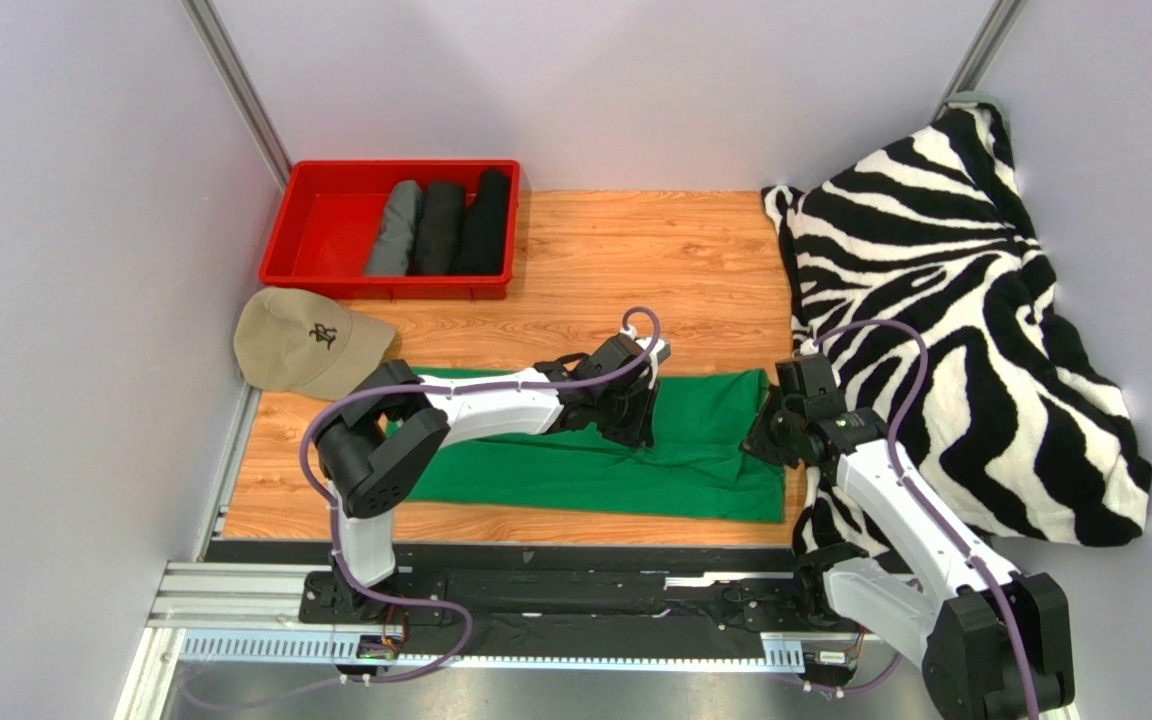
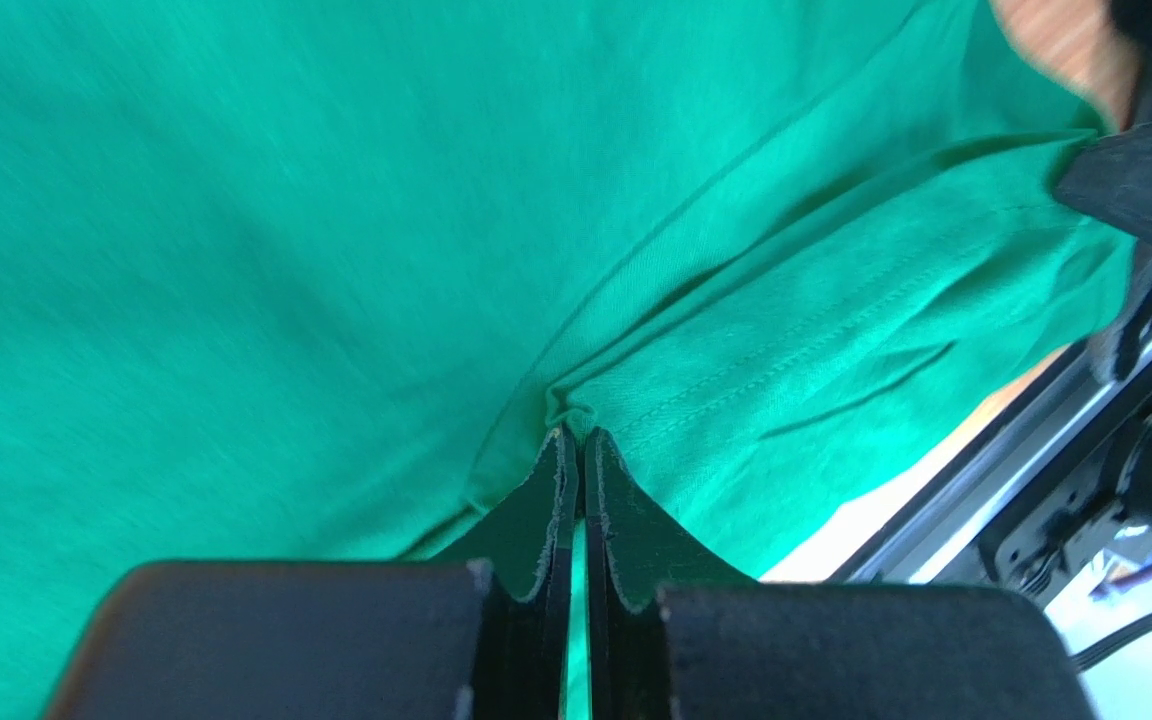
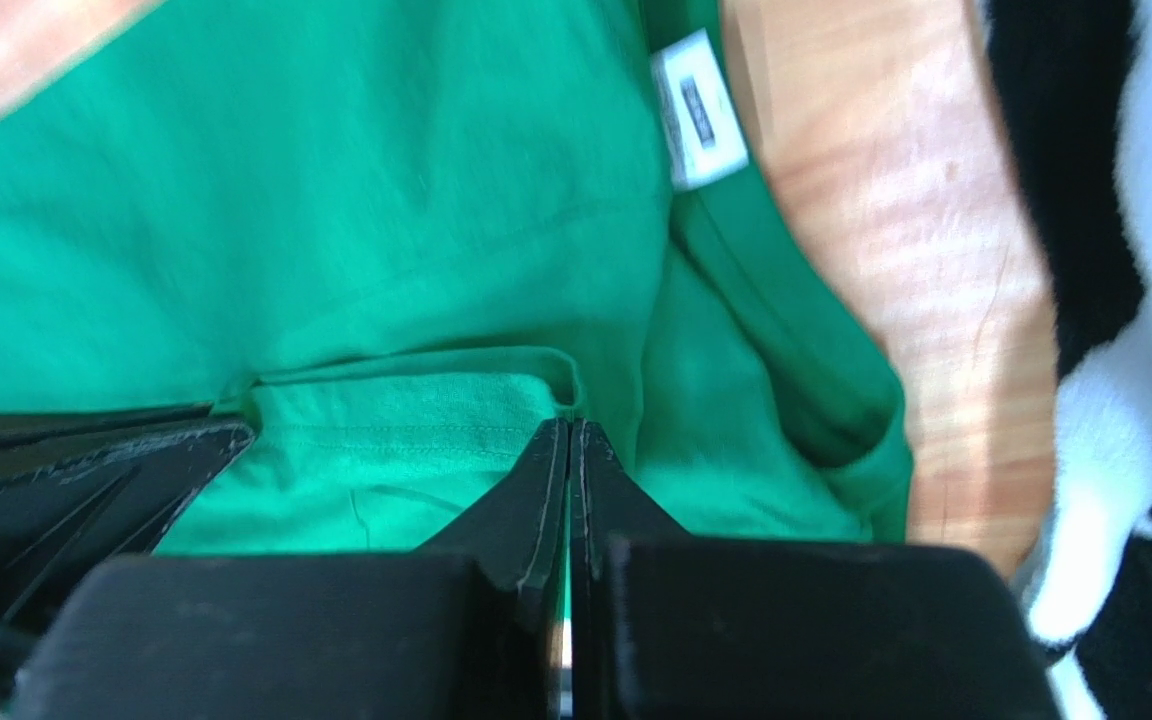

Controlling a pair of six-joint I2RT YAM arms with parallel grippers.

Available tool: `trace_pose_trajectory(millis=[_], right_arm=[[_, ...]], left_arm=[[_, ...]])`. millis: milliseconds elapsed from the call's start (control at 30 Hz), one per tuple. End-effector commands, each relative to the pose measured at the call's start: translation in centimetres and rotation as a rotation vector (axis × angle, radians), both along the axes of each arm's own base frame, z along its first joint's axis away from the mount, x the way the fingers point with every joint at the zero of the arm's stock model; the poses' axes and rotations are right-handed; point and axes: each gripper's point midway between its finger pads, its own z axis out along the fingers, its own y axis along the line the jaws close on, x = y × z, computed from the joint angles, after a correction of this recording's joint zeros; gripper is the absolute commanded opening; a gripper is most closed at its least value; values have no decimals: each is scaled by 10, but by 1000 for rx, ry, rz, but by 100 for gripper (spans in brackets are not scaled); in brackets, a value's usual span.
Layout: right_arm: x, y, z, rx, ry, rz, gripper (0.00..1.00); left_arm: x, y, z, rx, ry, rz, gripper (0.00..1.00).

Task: Roll the t-shirts
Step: Fold the T-shirt at the center of the board.

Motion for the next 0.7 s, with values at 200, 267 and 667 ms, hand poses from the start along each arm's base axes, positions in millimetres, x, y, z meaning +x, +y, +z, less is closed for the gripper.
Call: trace_pose_trajectory(millis=[200,267,667], right_arm=[[-31,18,-5,93,38,49,0],[-37,21,-10,98,52,62,0],[-49,29,-9,126,46,125,27]], left_arm=[[-14,-2,23,-66,-51,-50,1],[-17,-1,21,-61,-50,-53,3],[-26,1,20,-82,-61,-70,15]])
